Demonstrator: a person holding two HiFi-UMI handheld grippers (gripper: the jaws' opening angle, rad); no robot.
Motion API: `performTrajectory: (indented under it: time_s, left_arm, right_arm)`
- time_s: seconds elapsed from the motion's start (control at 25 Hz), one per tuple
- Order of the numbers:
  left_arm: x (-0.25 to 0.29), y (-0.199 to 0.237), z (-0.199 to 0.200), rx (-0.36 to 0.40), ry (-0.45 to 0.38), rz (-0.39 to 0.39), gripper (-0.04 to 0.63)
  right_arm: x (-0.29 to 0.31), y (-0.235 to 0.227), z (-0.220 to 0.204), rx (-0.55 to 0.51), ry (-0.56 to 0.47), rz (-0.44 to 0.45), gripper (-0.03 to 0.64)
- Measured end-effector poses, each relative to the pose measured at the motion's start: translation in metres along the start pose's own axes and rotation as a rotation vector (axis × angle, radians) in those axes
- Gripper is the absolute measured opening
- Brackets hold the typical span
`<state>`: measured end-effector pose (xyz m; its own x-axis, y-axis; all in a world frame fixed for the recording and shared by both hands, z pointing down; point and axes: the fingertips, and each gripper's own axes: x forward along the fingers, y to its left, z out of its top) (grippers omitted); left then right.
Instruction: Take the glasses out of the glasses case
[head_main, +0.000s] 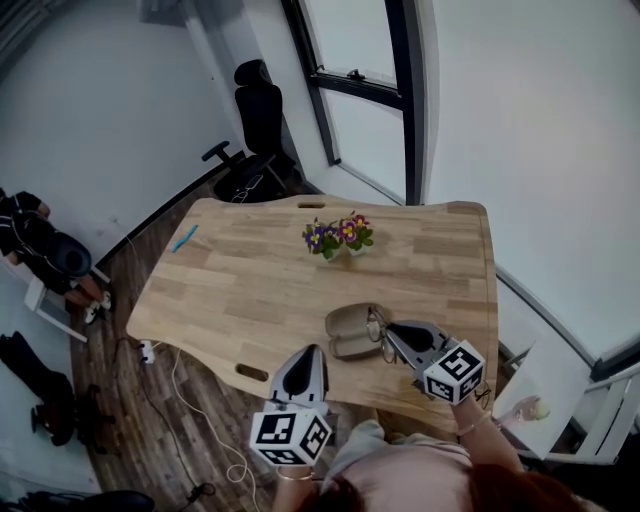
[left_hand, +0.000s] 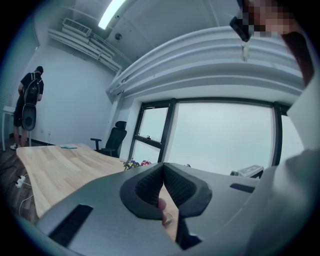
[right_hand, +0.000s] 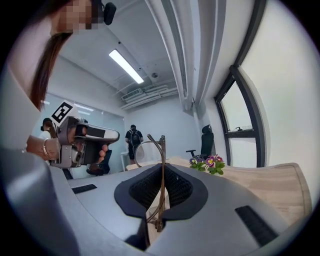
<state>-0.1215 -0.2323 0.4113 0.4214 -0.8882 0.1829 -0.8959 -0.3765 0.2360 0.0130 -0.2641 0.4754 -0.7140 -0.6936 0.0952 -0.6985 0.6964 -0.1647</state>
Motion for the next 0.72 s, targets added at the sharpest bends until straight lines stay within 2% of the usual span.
performTrajectory:
  time_s: [0.44, 0.72]
  left_arm:
    - [-0.010, -0.018, 0.004, 0.016, -0.015, -0.005, 0.000]
    - [-0.018, -0.031, 0.004, 0.015, -0.024, 0.000, 0.000]
  right_arm:
    - [-0.031, 0.007, 0.020, 0.021, -0.080, -0.035, 0.012]
    - [-0.057, 0.013, 0.030, -0.006, -0.107, -0.047, 0.013]
